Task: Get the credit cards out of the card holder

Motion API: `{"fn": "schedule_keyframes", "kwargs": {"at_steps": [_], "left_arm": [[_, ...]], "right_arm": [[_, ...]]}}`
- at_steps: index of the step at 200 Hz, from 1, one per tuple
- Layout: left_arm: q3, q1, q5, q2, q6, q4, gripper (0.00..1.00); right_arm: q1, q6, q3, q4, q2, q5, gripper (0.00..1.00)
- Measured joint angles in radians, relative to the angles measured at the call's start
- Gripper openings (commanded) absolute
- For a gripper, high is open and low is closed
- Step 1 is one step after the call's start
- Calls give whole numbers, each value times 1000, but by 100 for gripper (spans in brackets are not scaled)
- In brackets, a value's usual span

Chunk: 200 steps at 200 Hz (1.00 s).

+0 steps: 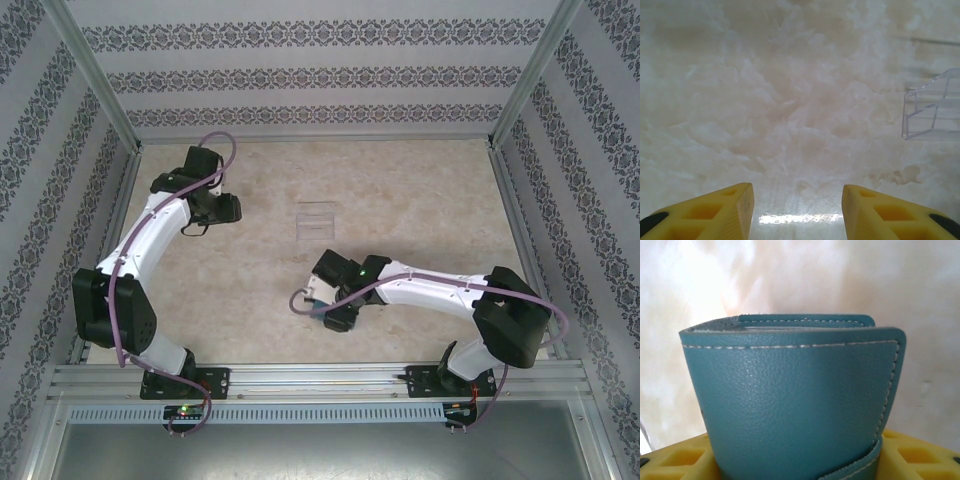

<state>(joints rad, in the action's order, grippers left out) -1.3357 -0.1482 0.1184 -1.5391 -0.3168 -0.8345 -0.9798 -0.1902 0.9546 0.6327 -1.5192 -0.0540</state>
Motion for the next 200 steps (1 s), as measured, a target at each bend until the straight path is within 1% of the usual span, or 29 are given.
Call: {"fn": "schedule_keyframes", "kwargs": {"at_steps": [8, 31, 65, 102, 121, 153, 200], "left_arm": [[15, 0, 9, 3, -11, 6, 50], [37, 0, 27, 3, -40, 14, 49], [82, 0, 47, 18, -90, 58, 48], [100, -1, 65, 20, -121, 81, 48], [113, -2, 70, 21, -126, 97, 48], [145, -3, 97, 24, -134, 116, 48], [156, -10, 121, 24, -134, 122, 48]], "right_arm": [[1, 63, 24, -3, -2, 14, 59], [10, 236, 92, 1, -29, 46, 53], [18, 511, 190, 11, -145, 98, 50], [26, 761, 275, 43, -271, 101, 39], [33, 861, 315, 63, -314, 94, 39], [36, 999, 394, 105, -384, 91, 46], [35, 1109, 438, 149, -447, 92, 52]]}}
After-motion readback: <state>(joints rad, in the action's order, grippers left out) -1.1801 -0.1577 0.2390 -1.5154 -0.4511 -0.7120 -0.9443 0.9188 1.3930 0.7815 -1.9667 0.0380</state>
